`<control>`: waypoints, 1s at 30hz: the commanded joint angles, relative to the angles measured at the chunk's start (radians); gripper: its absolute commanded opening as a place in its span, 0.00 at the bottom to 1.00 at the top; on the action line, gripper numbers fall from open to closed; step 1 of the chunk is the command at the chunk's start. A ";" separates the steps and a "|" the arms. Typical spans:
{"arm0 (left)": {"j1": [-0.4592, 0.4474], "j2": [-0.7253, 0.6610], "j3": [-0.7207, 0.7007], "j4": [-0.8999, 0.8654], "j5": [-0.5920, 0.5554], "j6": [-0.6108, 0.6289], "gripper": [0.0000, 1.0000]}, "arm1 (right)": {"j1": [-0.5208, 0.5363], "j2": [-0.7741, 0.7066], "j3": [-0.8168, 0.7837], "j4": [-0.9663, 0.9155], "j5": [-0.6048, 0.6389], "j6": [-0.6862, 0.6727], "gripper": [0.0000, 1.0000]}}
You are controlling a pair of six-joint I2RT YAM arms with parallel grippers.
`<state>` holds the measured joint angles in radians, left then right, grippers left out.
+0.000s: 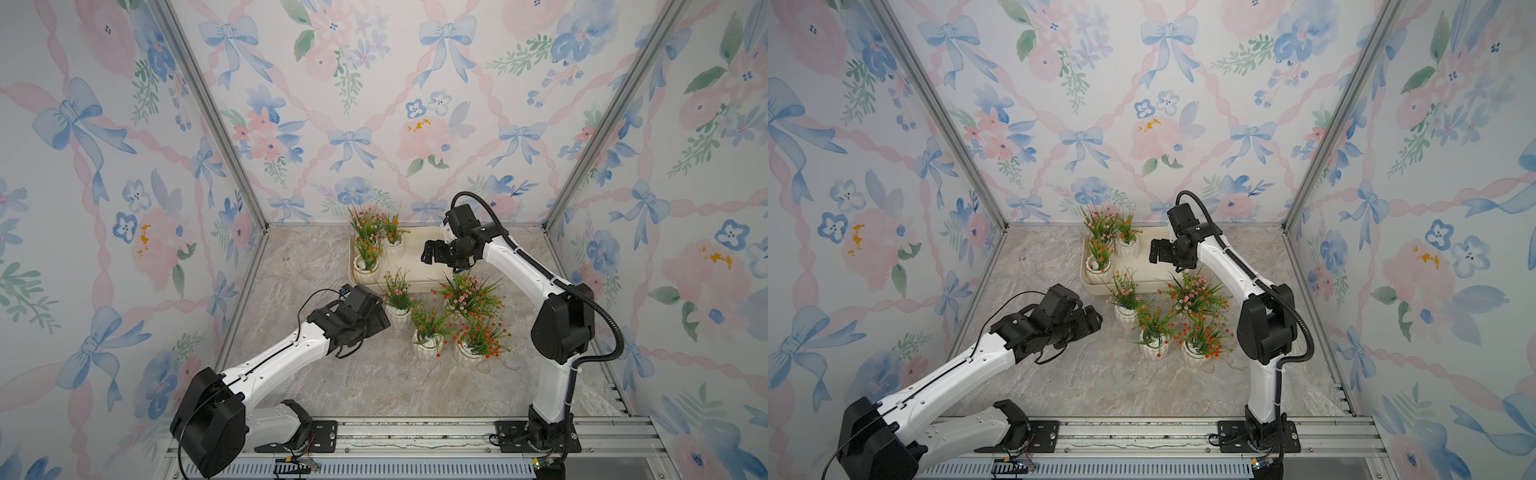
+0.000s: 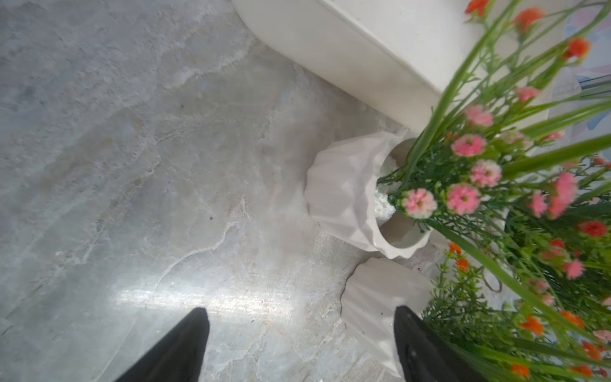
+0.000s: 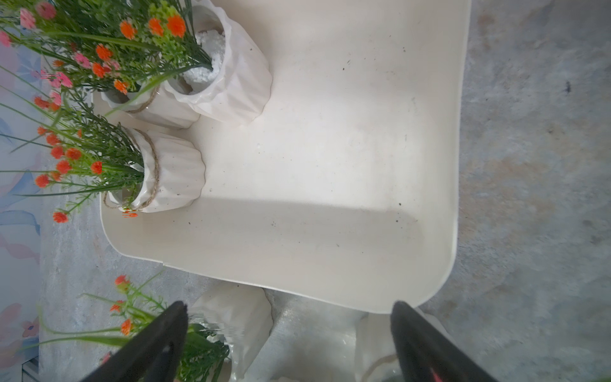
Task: Put the potted gypsophila into the storage box
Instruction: Pick up the baby's breath potted plant from the center of the board.
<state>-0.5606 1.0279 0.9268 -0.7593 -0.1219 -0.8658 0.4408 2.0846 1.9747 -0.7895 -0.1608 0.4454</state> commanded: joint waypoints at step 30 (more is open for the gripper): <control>-0.137 0.460 0.074 0.288 -0.012 -0.270 0.80 | -0.159 -0.131 -0.275 0.082 -0.027 -0.033 0.97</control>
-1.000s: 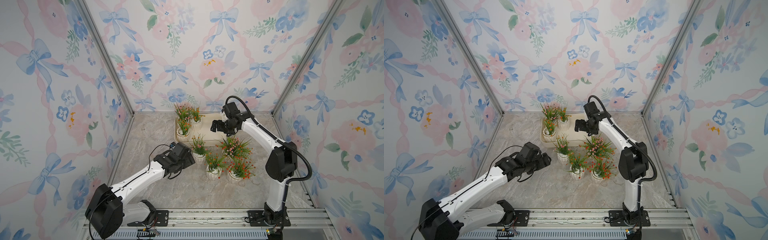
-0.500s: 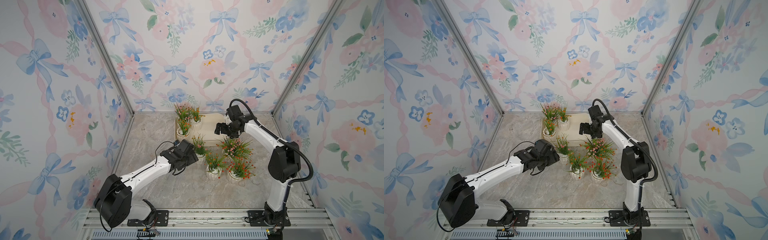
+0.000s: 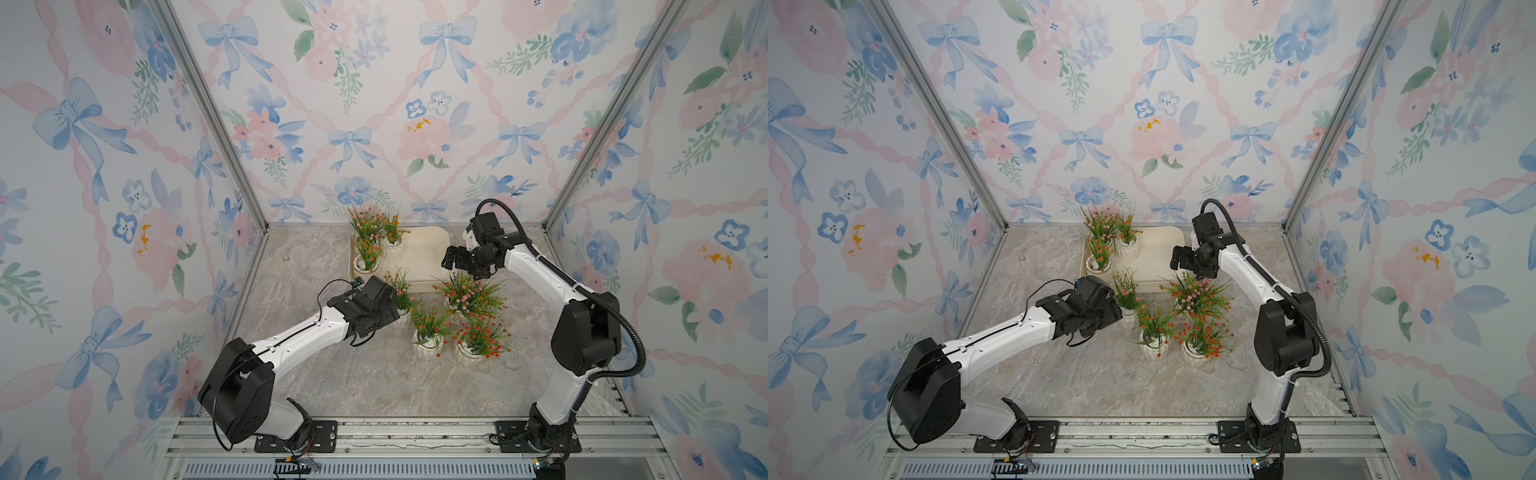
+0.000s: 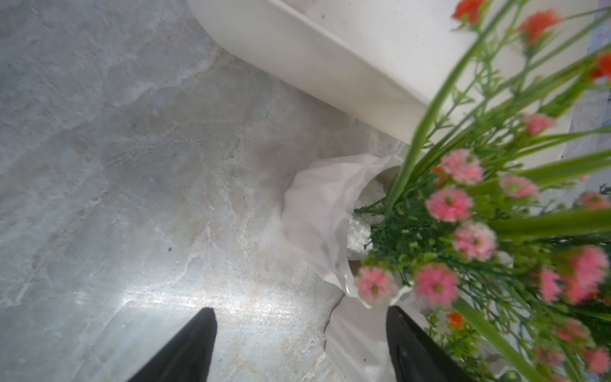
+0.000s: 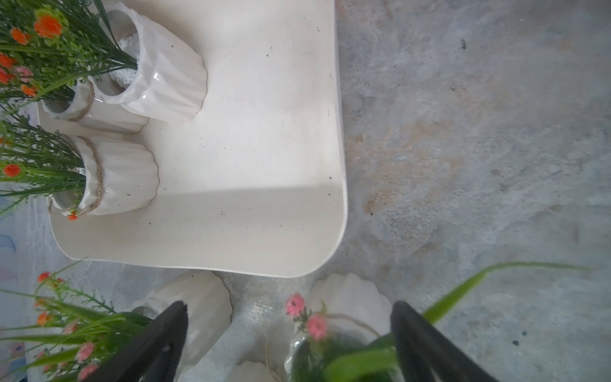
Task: Put the potted gypsophila into the storage box
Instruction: Pick up the baby's breath potted plant from the center of the board.
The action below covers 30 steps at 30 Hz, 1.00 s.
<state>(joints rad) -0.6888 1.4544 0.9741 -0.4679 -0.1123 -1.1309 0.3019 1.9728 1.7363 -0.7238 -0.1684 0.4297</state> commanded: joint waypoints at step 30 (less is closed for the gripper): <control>-0.012 0.137 0.064 -0.003 -0.061 -0.001 0.54 | -0.124 -0.112 -0.176 0.037 -0.051 -0.044 0.97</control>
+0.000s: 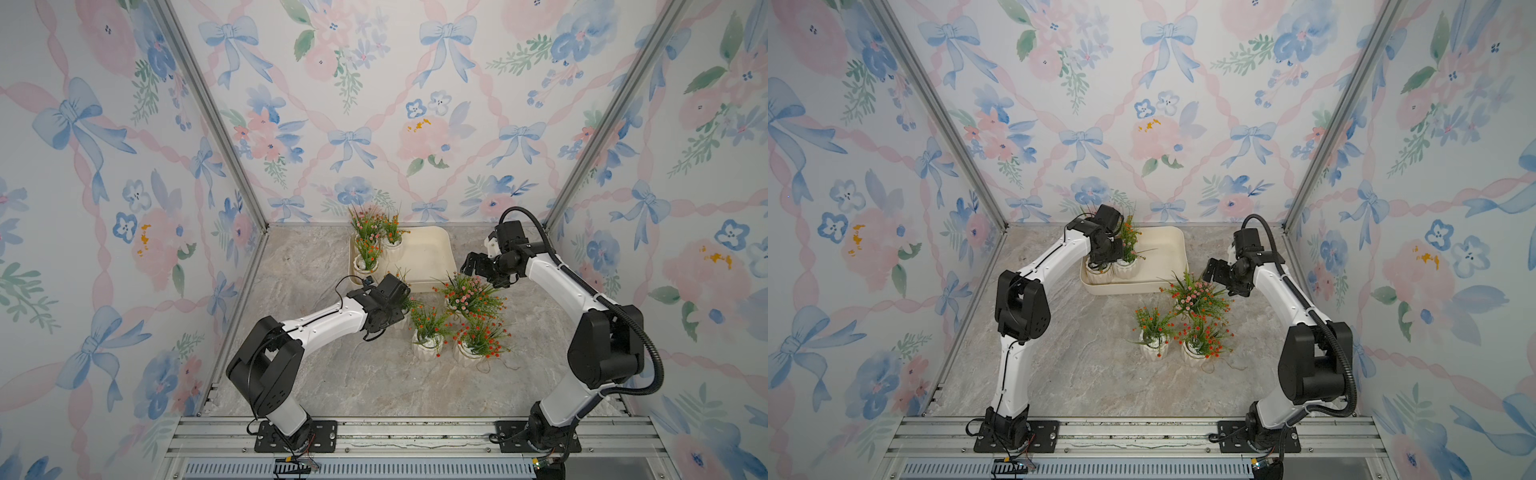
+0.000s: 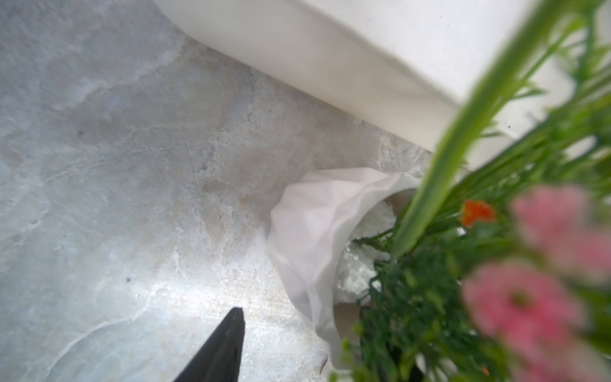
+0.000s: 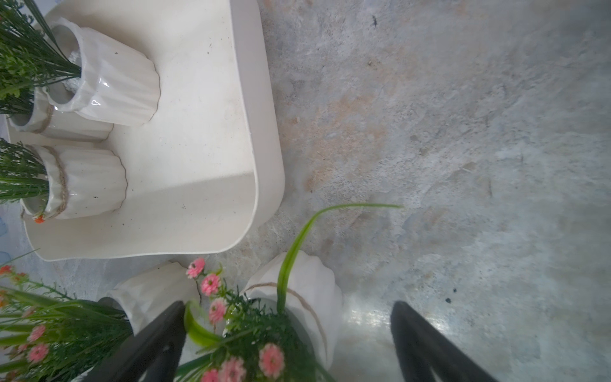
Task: Put the potted gypsophila into the storage box
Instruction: Pick up the baby's breath potted plant from the center of the board.
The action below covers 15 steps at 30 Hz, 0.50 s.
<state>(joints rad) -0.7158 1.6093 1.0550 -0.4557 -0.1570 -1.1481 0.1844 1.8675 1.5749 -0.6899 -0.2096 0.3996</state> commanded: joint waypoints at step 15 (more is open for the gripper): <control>0.060 -0.003 -0.008 -0.018 0.033 0.119 0.40 | -0.015 -0.021 -0.043 0.007 -0.011 -0.014 0.97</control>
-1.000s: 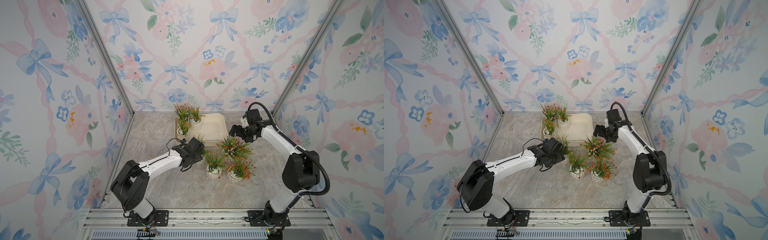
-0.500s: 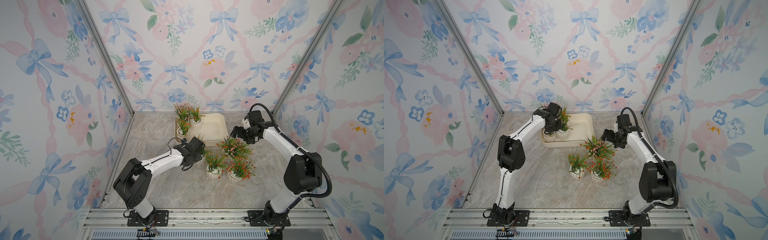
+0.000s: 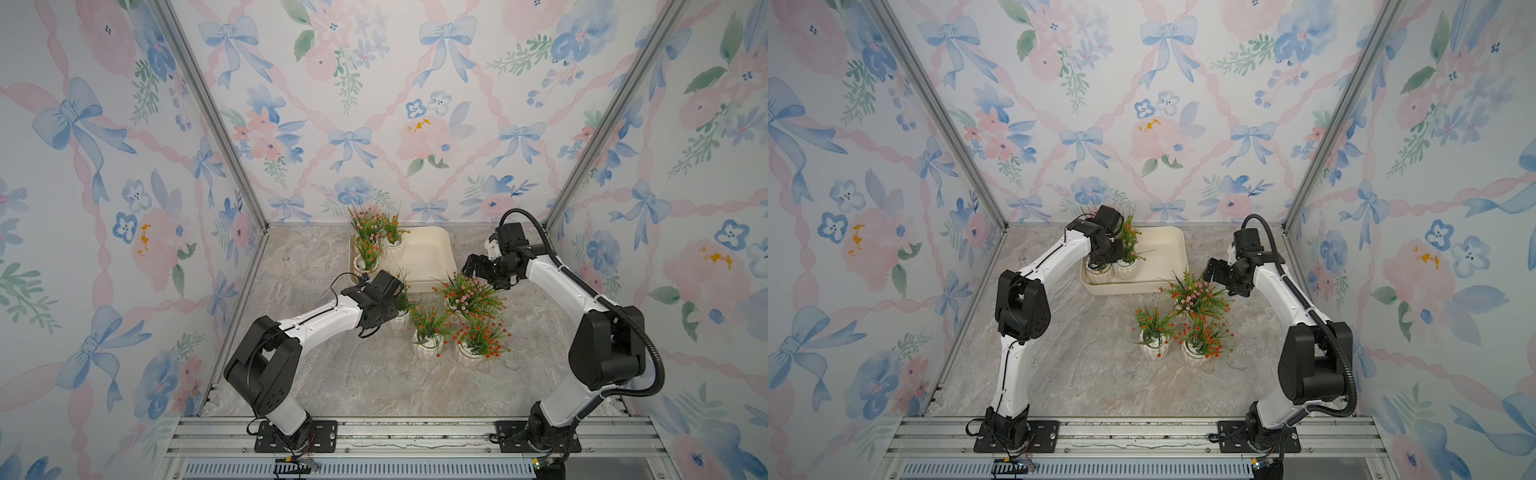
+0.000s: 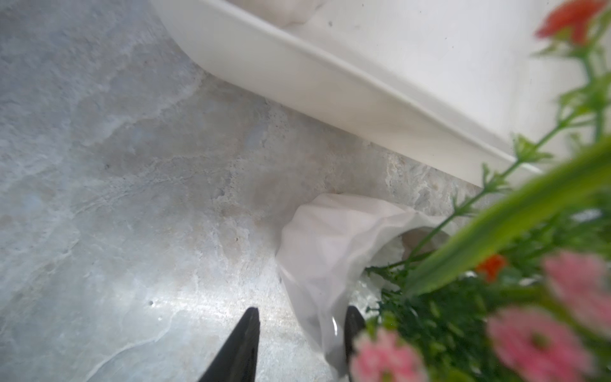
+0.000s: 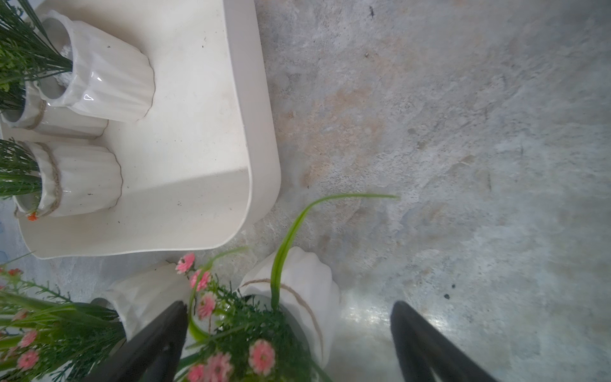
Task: Put the potted gypsophila into the storage box
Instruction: Pick up the baby's breath potted plant from the center of the board.
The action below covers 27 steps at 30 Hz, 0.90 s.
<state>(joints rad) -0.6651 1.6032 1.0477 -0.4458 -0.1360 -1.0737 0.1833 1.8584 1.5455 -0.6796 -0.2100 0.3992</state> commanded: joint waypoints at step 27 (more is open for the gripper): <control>0.028 0.084 0.096 -0.126 0.057 0.216 0.30 | -0.034 -0.022 -0.057 0.017 -0.025 -0.017 0.97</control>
<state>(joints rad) -0.6407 1.6680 1.1217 -0.4946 -0.0727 -0.8940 0.1577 1.8488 1.5070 -0.6643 -0.2211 0.3958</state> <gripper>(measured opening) 0.301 0.969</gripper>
